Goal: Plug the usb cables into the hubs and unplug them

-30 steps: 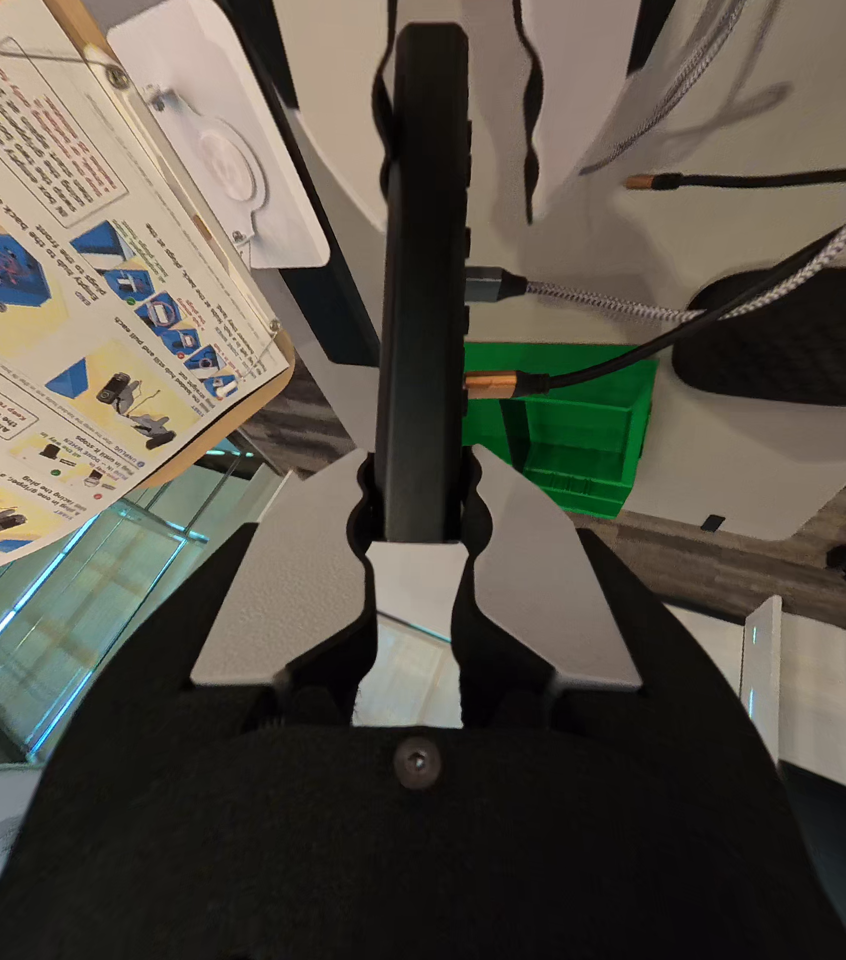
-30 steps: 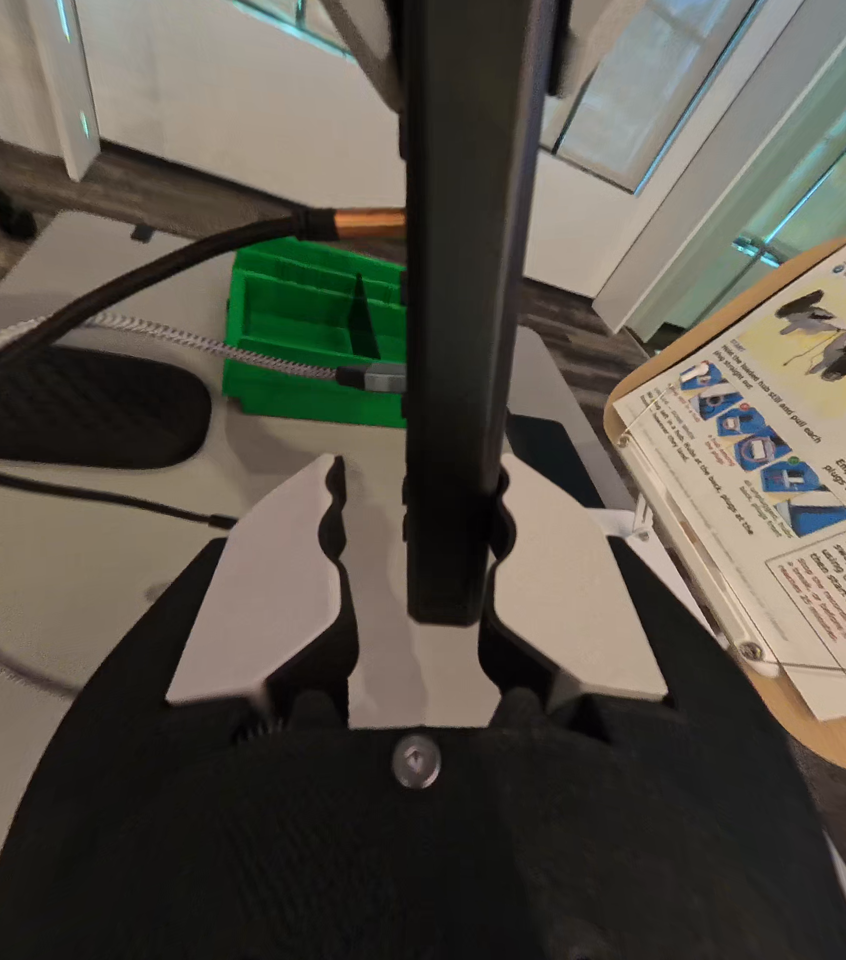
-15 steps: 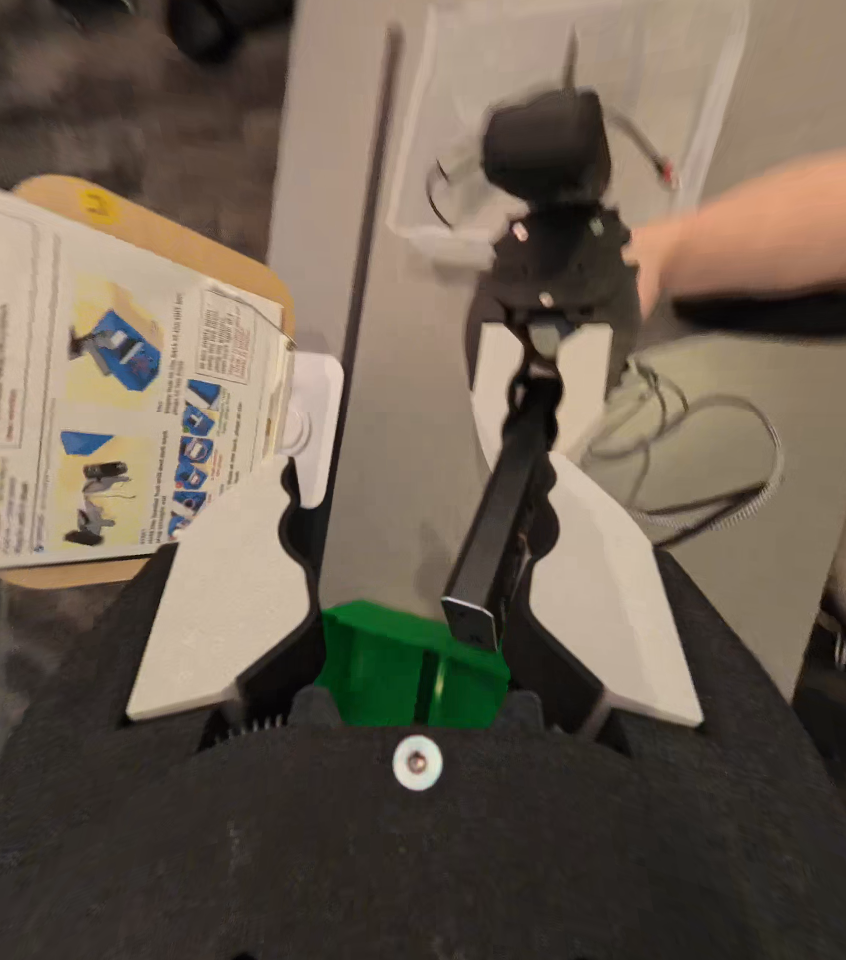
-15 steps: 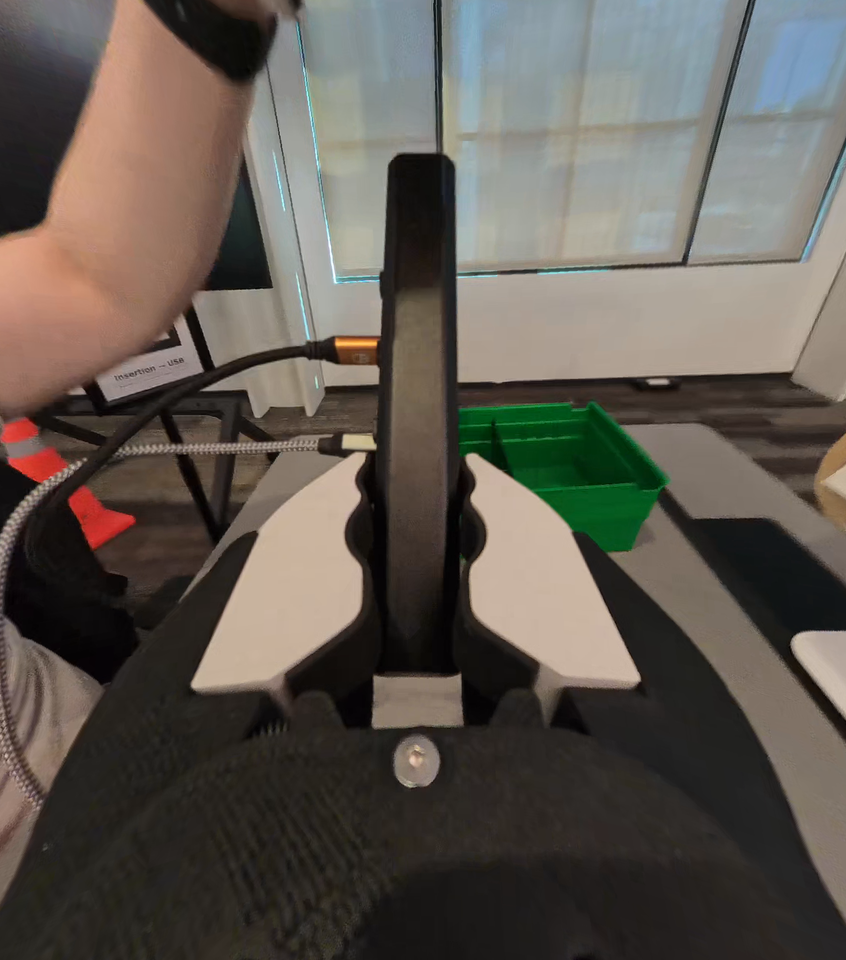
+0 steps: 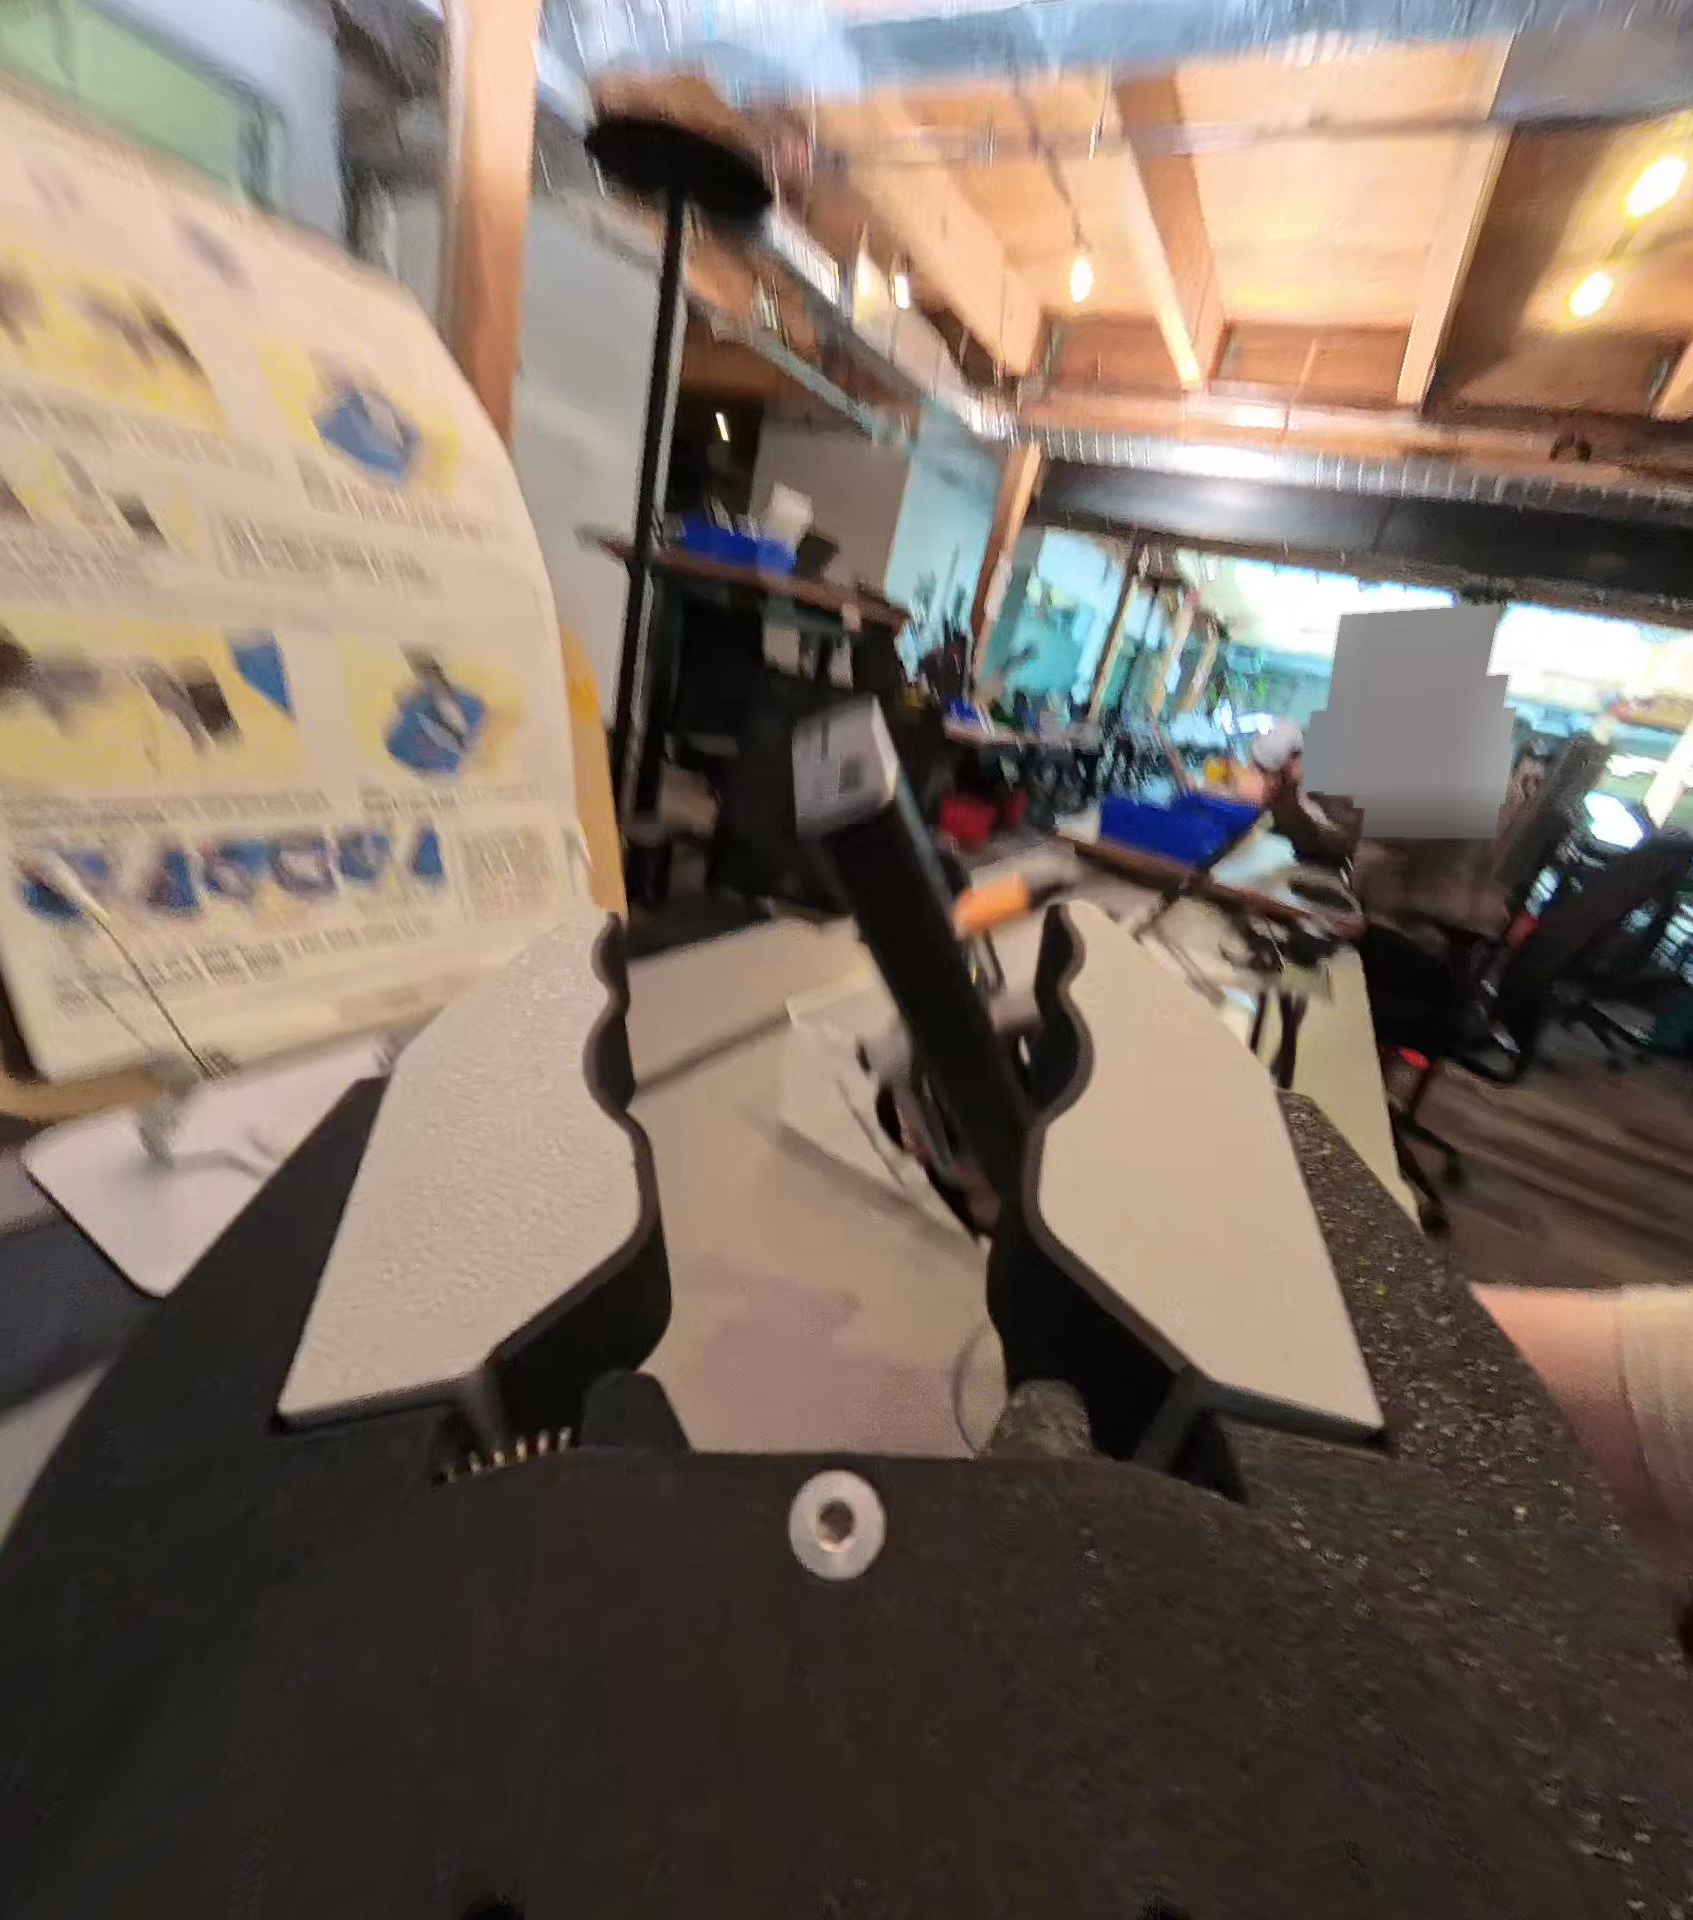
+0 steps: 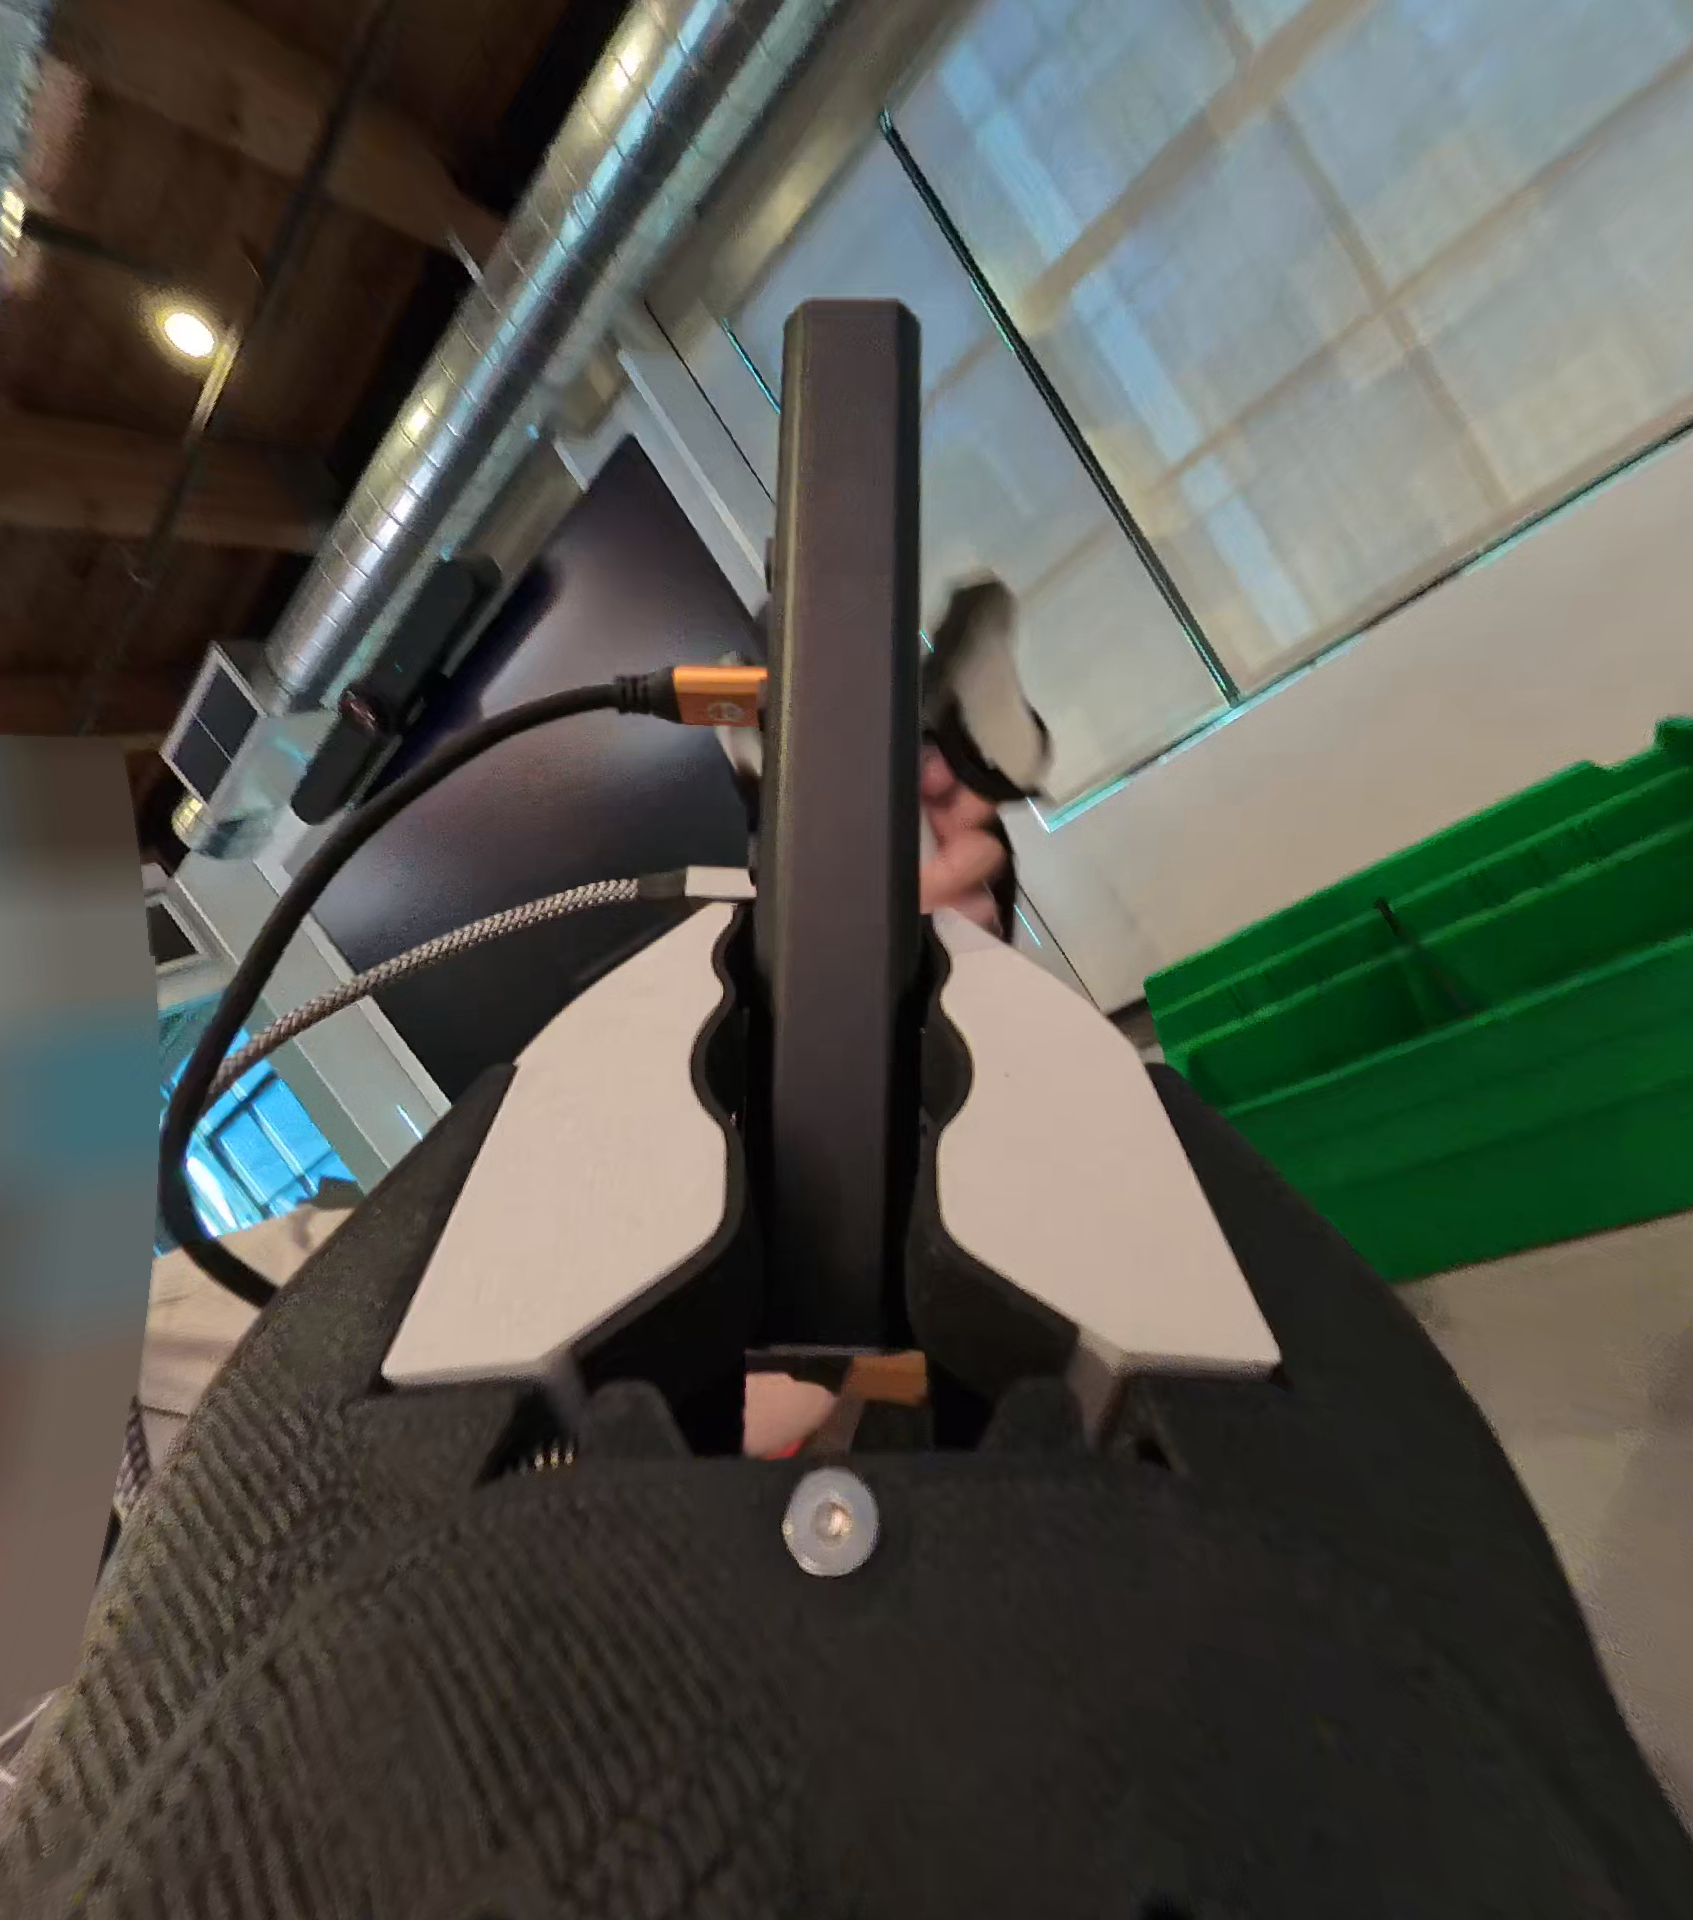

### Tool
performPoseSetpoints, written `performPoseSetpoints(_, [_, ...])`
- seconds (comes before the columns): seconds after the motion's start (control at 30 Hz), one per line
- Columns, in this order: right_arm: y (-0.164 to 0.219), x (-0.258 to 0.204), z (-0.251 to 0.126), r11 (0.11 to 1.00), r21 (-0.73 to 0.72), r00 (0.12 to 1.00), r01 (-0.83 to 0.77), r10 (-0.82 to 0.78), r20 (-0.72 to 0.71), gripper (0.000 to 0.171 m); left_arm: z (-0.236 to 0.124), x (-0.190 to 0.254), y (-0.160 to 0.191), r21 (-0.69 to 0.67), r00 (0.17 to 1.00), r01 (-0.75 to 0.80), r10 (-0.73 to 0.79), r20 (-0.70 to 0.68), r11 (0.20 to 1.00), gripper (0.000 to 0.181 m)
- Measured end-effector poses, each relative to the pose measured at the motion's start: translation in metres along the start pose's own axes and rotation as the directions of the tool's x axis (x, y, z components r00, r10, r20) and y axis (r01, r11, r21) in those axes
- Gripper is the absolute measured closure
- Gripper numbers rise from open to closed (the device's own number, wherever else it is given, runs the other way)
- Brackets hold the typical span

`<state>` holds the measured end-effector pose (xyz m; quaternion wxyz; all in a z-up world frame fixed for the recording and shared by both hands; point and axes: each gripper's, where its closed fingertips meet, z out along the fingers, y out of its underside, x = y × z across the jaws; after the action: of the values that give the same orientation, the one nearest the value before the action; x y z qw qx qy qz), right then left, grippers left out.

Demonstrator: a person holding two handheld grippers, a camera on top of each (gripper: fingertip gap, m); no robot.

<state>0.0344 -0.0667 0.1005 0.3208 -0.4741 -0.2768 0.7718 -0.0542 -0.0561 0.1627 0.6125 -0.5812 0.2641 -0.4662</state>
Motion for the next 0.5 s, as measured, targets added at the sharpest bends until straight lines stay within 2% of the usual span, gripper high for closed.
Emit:
performPoseSetpoints(0.07, [-0.004, -0.004, 0.0, 0.999, 0.039, 0.999, 0.022, -0.023, 0.027, 0.141, 0.024, 0.004, 0.043, -0.13, 0.996, 0.068, -0.076, -0.056, 0.989, 0.104])
performPoseSetpoints(0.1, [-0.004, -0.006, 0.001, 0.997, 0.045, 0.998, 0.057, -0.058, 0.029, 0.141, 0.036, 0.011, 0.053, -0.148, 0.986, 0.107, -0.124, -0.113, 0.983, 0.106])
performPoseSetpoints(0.2, [-0.002, -0.01, 0.007, 0.986, 0.064, 0.988, 0.153, -0.154, 0.008, 0.141, 0.068, 0.038, 0.055, -0.123, 0.926, 0.207, -0.235, -0.294, 0.971, 0.118])
performPoseSetpoints(0.3, [-0.006, -0.013, 0.008, 0.975, 0.113, 0.982, 0.189, -0.188, -0.017, 0.141, 0.09, 0.046, 0.06, -0.126, 0.929, 0.128, -0.163, -0.331, 0.984, 0.133])
performPoseSetpoints(0.33, [-0.01, -0.012, 0.006, 0.968, 0.139, 0.978, 0.209, -0.205, -0.04, 0.141, 0.093, 0.048, 0.054, -0.081, 0.929, 0.113, -0.134, -0.345, 0.99, 0.148])
performPoseSetpoints(0.5, [-0.022, -0.011, -0.005, 0.927, 0.201, 0.948, 0.317, -0.303, -0.097, 0.141, 0.108, 0.047, 0.05, -0.056, 0.929, 0.105, -0.118, -0.351, 0.993, 0.152])
